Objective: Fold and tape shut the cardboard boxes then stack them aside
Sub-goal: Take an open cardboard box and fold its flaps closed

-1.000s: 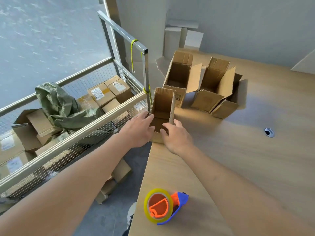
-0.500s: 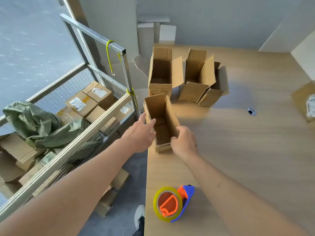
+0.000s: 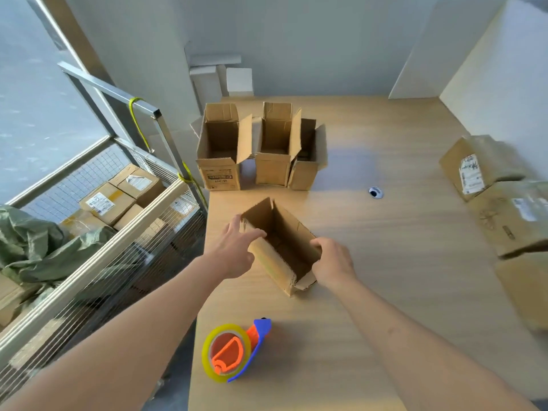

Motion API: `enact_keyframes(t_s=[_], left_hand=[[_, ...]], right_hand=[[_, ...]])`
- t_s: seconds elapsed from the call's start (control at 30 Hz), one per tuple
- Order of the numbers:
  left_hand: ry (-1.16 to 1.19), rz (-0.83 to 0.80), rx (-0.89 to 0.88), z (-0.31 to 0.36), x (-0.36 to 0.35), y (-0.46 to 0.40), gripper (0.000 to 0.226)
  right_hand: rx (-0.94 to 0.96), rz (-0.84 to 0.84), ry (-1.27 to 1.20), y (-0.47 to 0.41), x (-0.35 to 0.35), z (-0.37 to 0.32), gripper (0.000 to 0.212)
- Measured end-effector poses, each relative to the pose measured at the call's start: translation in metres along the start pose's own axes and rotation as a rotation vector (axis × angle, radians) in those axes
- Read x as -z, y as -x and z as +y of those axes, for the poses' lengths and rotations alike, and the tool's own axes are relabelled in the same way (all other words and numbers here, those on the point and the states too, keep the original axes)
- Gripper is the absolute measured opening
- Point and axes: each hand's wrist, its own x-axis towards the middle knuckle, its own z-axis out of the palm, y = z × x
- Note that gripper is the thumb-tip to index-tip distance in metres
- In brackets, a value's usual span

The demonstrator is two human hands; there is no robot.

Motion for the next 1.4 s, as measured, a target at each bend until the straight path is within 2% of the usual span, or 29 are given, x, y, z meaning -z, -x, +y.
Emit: enact_keyframes(t_s=[0.1, 0.17, 0.27, 0.43, 0.6, 0.77, 0.9, 1.0, 1.17, 1.33, 1.4], left_hand=[[0.034, 0.013, 0.017, 0.037, -0.021, 0.0, 0.034], [0.069, 0.065, 0.02, 0.057, -0.035, 0.002, 0.025], [0.103, 0.132, -0.05, 0.084, -0.052, 0.004, 0.023], [0.114, 0.109, -0.12, 0.107, -0.07, 0.004, 0.025], [0.112, 0.052, -0.123, 0.111, -0.076, 0.003, 0.028], [0.113, 0.06, -0.031, 0.108, -0.081, 0.002, 0.004], [0.142, 0.16, 0.053, 0.109, -0.088, -0.005, 0.021], [0.226, 0.21, 0.112, 0.113, -0.09, -0.011, 0.029], [0.249, 0.181, 0.154, 0.106, -0.09, -0.02, 0.034], [0.238, 0.267, 0.249, 0.106, -0.101, -0.028, 0.053], [0.256, 0.317, 0.303, 0.111, -0.104, -0.031, 0.074]], right_hand=[[0.012, 0.017, -0.006, -0.004, 0.022, 0.039, 0.058], [0.005, 0.013, -0.012, -0.005, 0.034, 0.063, 0.057], [0.009, 0.006, -0.015, -0.006, 0.048, 0.092, 0.054], [-0.005, -0.03, -0.095, -0.021, 0.059, 0.117, 0.047], [0.12, -0.041, -0.123, -0.032, 0.059, 0.119, 0.041], [0.191, -0.058, -0.111, -0.038, 0.051, 0.12, 0.047], [0.162, 0.018, -0.189, -0.042, 0.05, 0.119, 0.033], [0.133, 0.051, -0.191, -0.044, 0.049, 0.118, 0.039], [0.136, 0.043, -0.117, -0.055, 0.042, 0.116, 0.051], [0.11, 0.049, 0.022, -0.058, 0.03, 0.111, 0.013], [0.11, 0.015, 0.034, -0.055, 0.027, 0.107, 0.026]])
